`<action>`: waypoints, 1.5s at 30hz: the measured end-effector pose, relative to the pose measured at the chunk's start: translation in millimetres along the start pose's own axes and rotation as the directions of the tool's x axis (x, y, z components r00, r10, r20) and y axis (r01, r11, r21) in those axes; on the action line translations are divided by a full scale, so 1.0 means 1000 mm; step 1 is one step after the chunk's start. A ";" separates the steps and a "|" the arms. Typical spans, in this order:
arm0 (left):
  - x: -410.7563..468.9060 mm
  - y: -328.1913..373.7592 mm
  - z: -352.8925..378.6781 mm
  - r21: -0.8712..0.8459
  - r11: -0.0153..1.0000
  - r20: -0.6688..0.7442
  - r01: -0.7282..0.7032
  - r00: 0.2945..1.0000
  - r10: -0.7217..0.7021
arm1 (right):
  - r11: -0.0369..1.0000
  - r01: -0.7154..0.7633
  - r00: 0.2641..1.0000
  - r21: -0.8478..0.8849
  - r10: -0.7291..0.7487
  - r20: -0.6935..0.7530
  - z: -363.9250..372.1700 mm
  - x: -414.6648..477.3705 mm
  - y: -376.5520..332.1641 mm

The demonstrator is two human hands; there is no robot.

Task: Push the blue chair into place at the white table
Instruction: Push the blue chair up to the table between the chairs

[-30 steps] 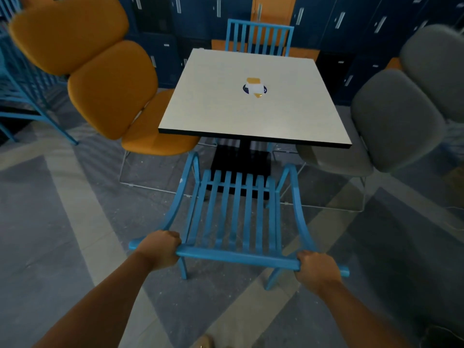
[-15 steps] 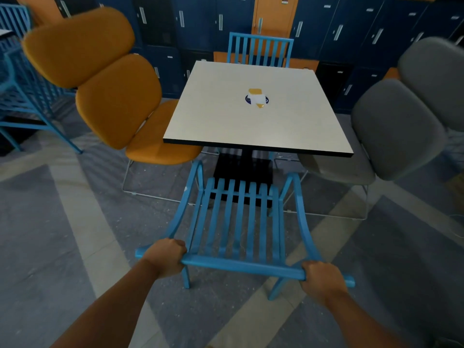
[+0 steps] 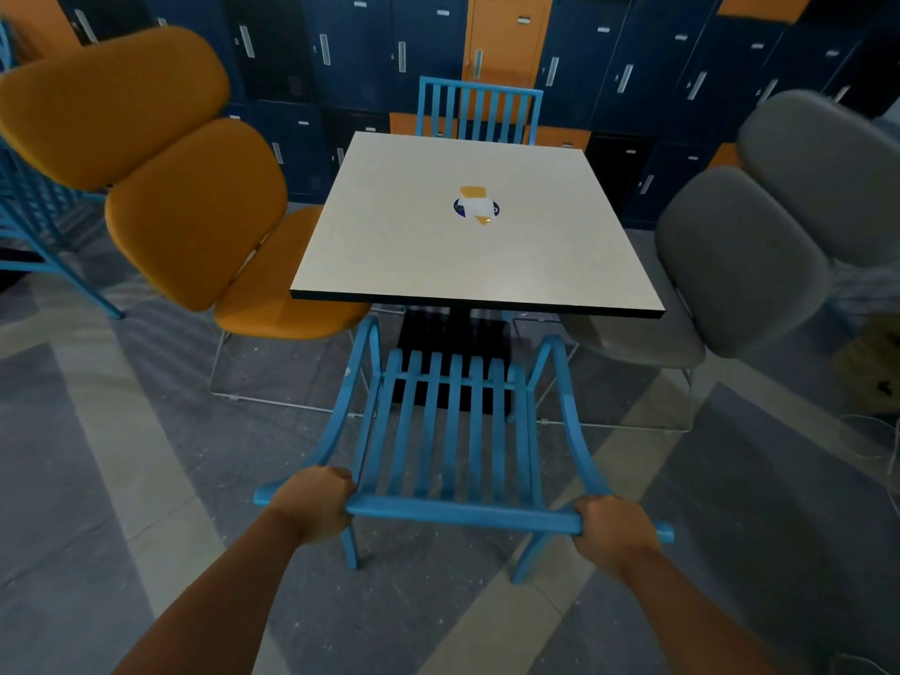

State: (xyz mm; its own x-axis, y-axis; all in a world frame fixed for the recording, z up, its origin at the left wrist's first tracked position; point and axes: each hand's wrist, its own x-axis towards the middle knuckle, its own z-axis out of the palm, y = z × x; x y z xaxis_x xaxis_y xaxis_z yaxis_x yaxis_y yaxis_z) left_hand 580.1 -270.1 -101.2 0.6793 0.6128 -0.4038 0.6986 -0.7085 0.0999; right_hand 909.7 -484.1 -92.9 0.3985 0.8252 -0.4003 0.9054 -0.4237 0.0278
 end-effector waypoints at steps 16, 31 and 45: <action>0.004 -0.001 -0.006 0.009 0.998 0.035 0.060 0.998 -0.060 | 0.998 -0.068 0.995 -0.017 0.069 0.066 -0.005 0.002 -0.013; 0.019 0.055 -0.014 0.074 0.988 0.163 0.135 0.976 -0.146 | 0.999 0.050 0.987 -0.015 -0.047 0.153 -0.025 -0.001 -0.067; 0.017 0.077 0.001 0.046 0.982 0.139 0.185 0.972 -0.190 | 0.990 0.128 0.972 0.052 -0.136 0.191 -0.020 0.000 -0.038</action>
State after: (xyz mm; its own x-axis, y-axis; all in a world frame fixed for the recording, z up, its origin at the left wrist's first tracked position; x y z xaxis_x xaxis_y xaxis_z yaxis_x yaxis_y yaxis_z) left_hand 645.1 -315.1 -101.3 0.4963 0.6816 -0.5377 0.8014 -0.5978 -0.0182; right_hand 878.0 -460.1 -75.5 0.2362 0.7885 -0.5679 0.9402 -0.3330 -0.0712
